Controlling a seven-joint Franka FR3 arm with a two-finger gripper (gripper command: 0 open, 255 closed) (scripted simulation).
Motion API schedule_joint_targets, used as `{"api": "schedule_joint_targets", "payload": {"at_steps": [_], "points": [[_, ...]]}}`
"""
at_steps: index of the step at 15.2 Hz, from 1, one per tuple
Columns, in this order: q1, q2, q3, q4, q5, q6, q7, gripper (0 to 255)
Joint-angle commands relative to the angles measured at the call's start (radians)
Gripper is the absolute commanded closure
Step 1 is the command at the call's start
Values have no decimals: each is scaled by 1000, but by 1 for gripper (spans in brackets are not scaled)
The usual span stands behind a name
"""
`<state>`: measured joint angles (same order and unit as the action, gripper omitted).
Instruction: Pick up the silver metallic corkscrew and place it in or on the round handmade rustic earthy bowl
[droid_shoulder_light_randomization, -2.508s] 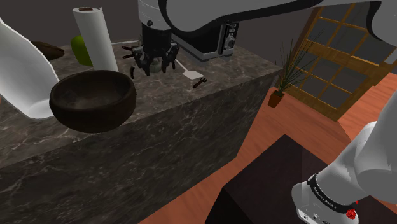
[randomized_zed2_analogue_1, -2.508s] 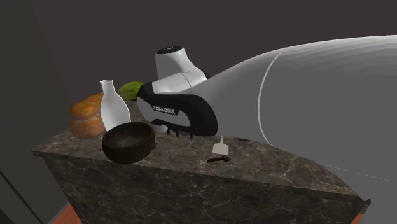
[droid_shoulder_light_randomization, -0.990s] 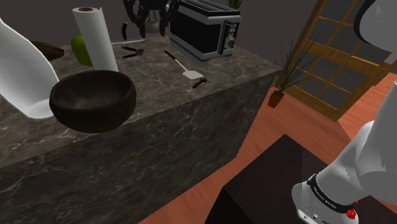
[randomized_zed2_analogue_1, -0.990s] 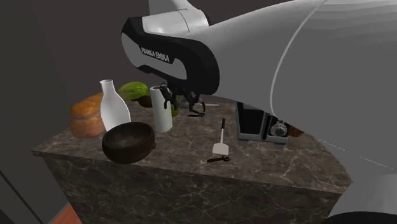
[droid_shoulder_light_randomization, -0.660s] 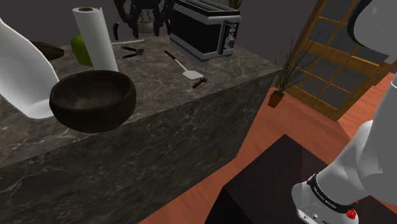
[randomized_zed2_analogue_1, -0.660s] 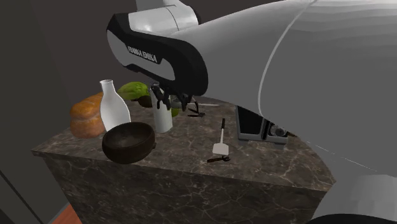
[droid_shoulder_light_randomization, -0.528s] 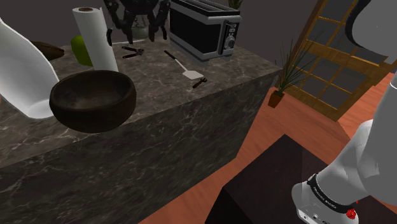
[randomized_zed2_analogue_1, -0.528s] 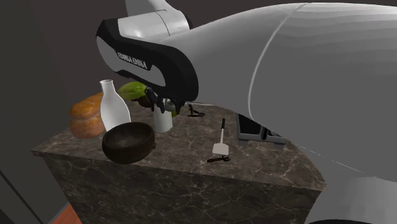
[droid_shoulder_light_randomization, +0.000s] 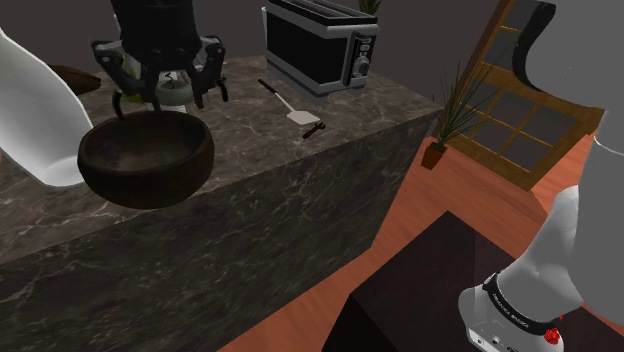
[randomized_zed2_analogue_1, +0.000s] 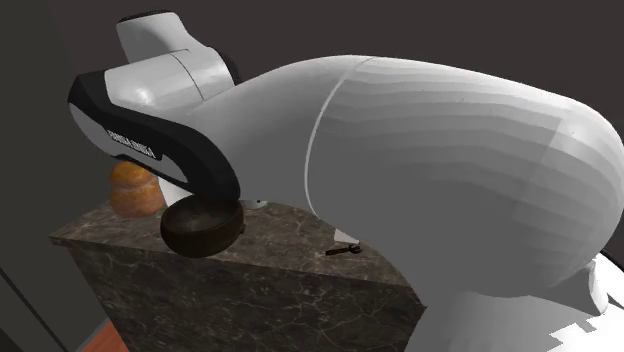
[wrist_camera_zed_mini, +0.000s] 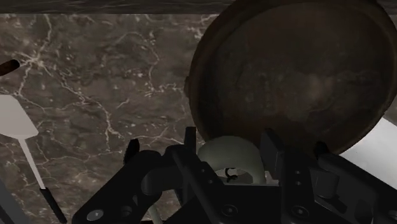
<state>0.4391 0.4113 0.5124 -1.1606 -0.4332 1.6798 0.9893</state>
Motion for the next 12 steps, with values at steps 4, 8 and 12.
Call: {"api": "schedule_joint_targets", "payload": {"at_steps": [4, 8, 12], "points": [[119, 100, 3, 100, -61, -31, 94, 255], [128, 109, 1, 135, -64, -55, 87, 255], [128, 110, 1, 135, -64, -55, 87, 255]]}}
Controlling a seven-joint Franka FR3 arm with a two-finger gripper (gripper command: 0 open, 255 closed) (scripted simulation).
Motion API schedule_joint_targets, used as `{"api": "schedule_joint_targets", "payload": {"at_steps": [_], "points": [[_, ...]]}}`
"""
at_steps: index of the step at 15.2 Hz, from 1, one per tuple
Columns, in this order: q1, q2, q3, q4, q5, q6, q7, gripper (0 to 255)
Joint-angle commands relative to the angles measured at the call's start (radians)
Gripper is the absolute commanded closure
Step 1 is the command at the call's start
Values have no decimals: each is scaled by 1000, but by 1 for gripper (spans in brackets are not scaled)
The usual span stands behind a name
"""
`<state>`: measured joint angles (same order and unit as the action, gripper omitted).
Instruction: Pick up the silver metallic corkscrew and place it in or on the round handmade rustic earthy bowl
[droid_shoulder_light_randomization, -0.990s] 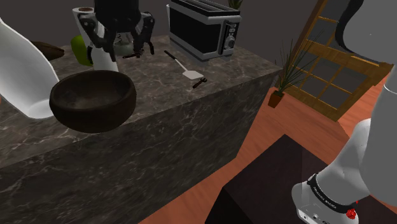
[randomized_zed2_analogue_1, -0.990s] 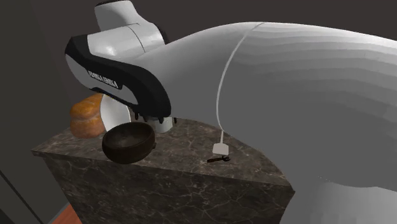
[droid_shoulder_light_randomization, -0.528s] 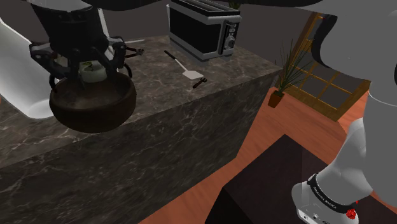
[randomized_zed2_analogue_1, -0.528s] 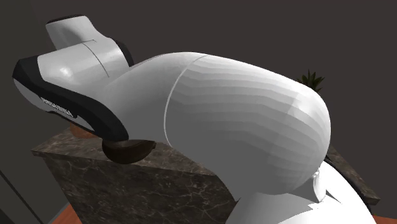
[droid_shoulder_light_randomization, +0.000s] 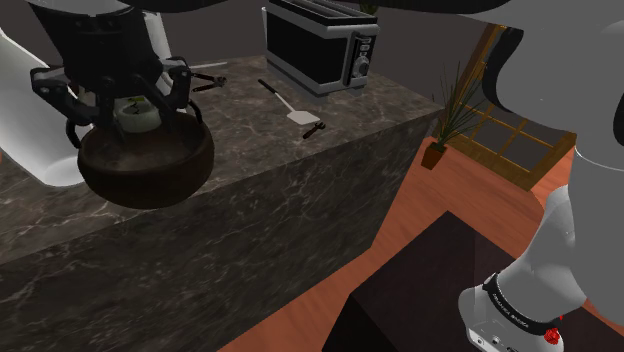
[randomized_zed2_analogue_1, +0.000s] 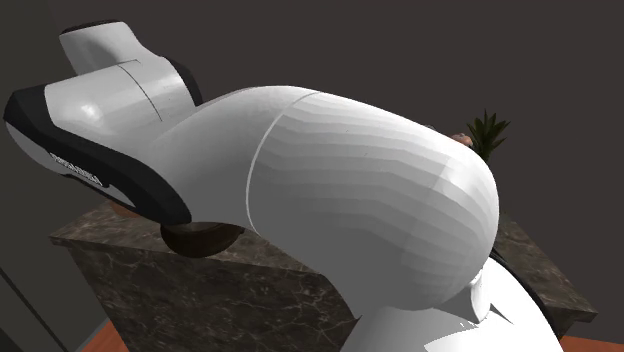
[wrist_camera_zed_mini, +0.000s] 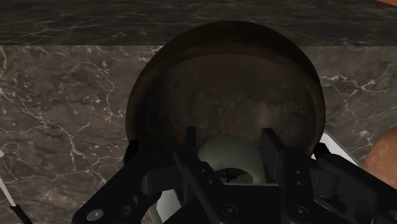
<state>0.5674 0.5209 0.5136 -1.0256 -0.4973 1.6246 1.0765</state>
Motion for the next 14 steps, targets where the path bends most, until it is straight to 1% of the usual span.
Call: {"api": "schedule_joint_targets", "payload": {"at_steps": [1, 2, 7, 9, 11, 14], "points": [[0, 0, 0, 0, 0, 0, 0, 255], [0, 0, 0, 0, 0, 0, 0, 0], [0, 0, 0, 0, 0, 0, 0, 0], [37, 21, -2, 105, -12, -80, -13, 0], [85, 60, -10, 234, -32, -167, -30, 0], [86, 60, -11, 234, -31, -167, -31, 0]]}}
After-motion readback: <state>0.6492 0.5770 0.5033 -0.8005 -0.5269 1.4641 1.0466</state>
